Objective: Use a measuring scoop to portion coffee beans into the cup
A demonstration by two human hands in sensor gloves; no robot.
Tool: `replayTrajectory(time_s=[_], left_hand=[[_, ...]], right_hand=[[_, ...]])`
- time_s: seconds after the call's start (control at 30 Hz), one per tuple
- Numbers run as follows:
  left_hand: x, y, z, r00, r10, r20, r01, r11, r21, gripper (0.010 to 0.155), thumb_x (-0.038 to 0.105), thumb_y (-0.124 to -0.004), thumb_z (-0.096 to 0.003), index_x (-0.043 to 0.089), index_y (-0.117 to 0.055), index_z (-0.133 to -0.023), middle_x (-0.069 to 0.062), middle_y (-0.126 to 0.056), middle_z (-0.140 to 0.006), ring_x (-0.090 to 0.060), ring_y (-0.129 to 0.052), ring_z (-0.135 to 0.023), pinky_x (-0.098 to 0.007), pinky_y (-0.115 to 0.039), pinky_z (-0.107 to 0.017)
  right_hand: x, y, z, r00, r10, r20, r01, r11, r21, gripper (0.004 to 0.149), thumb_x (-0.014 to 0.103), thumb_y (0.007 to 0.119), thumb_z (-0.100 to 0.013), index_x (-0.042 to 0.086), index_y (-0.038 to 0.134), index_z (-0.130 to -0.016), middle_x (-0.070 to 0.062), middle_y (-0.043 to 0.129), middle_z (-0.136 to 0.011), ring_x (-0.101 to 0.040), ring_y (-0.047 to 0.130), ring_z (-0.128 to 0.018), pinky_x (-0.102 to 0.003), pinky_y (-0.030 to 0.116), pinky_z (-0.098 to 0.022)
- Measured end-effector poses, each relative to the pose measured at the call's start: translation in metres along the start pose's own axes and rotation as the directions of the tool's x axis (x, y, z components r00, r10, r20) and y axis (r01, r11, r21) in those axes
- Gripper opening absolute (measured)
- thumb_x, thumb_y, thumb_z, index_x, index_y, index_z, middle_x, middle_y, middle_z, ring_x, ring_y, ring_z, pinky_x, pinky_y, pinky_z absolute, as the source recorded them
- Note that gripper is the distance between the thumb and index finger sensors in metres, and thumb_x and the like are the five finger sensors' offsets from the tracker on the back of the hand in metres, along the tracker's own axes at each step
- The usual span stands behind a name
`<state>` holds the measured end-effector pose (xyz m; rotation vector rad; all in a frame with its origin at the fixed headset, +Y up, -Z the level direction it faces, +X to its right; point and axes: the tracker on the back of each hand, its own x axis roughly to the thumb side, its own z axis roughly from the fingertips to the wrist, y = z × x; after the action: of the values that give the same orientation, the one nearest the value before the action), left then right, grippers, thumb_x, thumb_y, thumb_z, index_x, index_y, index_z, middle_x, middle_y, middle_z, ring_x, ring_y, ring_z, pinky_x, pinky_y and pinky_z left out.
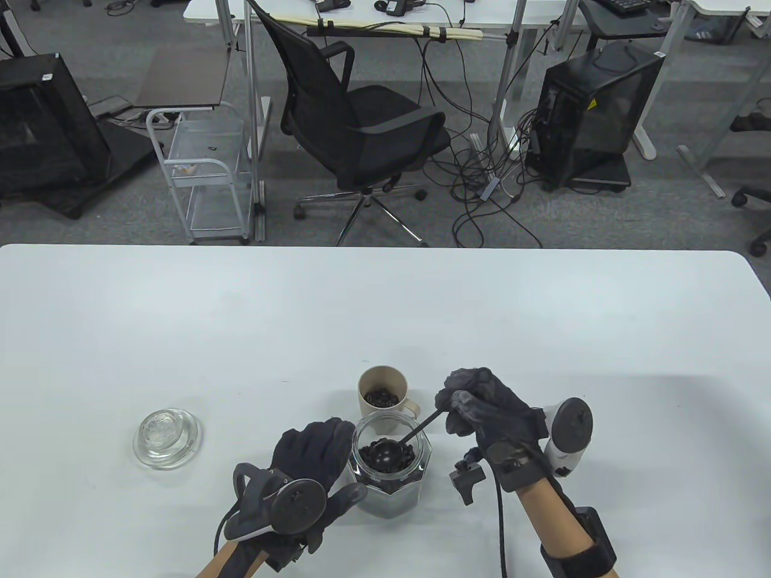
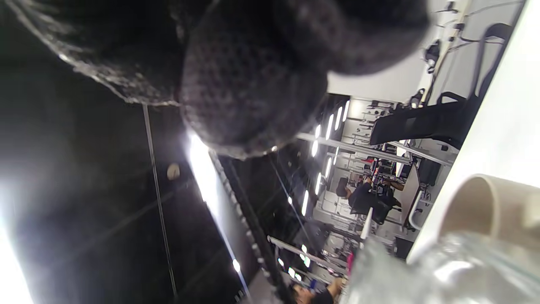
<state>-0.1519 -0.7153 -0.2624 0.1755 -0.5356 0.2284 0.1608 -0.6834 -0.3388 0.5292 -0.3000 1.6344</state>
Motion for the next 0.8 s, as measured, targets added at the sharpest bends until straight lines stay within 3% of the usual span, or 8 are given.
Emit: replayTrajectory(time_s=[0.13, 0.37, 0.53, 0.8], left_hand=[[0.0, 0.0, 0.0, 1.0, 0.001, 0.0, -0.001, 1.0, 0.0, 0.087, 0.074, -0.046, -0.0509, 0.019, -0.031, -0.117, -0.011, -0.047, -0.124, -0.039, -0.064, -0.11, -0.069, -0.054, -0.075], [0.0, 0.0, 0.0, 1.0, 0.001, 0.001, -0.001, 1.0, -0.001, 0.088, 0.074, -0.046, -0.051, 0.018, -0.031, -0.117, -0.011, -0.047, -0.124, -0.039, -0.064, -0.11, -0.069, -0.054, -0.075], [0.0, 0.0, 0.0, 1.0, 0.001, 0.001, -0.001, 1.0, -0.001, 0.087, 0.074, -0.046, -0.051, 0.018, -0.031, -0.117, -0.011, -0.047, -0.124, -0.039, -0.064, -0.11, -0.069, -0.054, -0.075], [0.0, 0.0, 0.0, 1.0, 0.002, 0.001, -0.002, 1.0, -0.001, 0.088, 0.074, -0.046, -0.051, 0.018, -0.031, -0.117, -0.011, -0.047, -0.124, -0.039, -0.064, -0.11, -0.069, -0.054, -0.075]], right_hand=[[0.015, 0.018, 0.002, 0.974, 0.19, 0.119, -0.204, 0.972, 0.118, 0.041, 0.041, 0.092, -0.047, 0.022, 0.09, -0.082, -0.014, 0.109, -0.059, -0.009, 0.103, -0.019, -0.023, 0.086, -0.013], [0.031, 0.044, 0.008, 0.856, 0.431, 0.287, -0.497, 0.839, 0.222, 0.041, 0.04, 0.094, -0.045, 0.023, 0.091, -0.082, -0.015, 0.11, -0.057, -0.004, 0.101, -0.008, -0.019, 0.084, -0.004], [0.036, 0.05, 0.012, 0.845, 0.448, 0.292, -0.513, 0.834, 0.204, 0.042, 0.041, 0.094, -0.045, 0.019, 0.092, -0.08, -0.014, 0.111, -0.051, -0.003, 0.1, -0.004, -0.018, 0.084, -0.001], [0.027, 0.05, 0.017, 0.898, 0.419, 0.132, -0.438, 0.879, 0.188, 0.042, 0.042, 0.094, -0.045, 0.016, 0.092, -0.078, -0.013, 0.112, -0.047, -0.003, 0.102, -0.003, -0.018, 0.085, 0.0]])
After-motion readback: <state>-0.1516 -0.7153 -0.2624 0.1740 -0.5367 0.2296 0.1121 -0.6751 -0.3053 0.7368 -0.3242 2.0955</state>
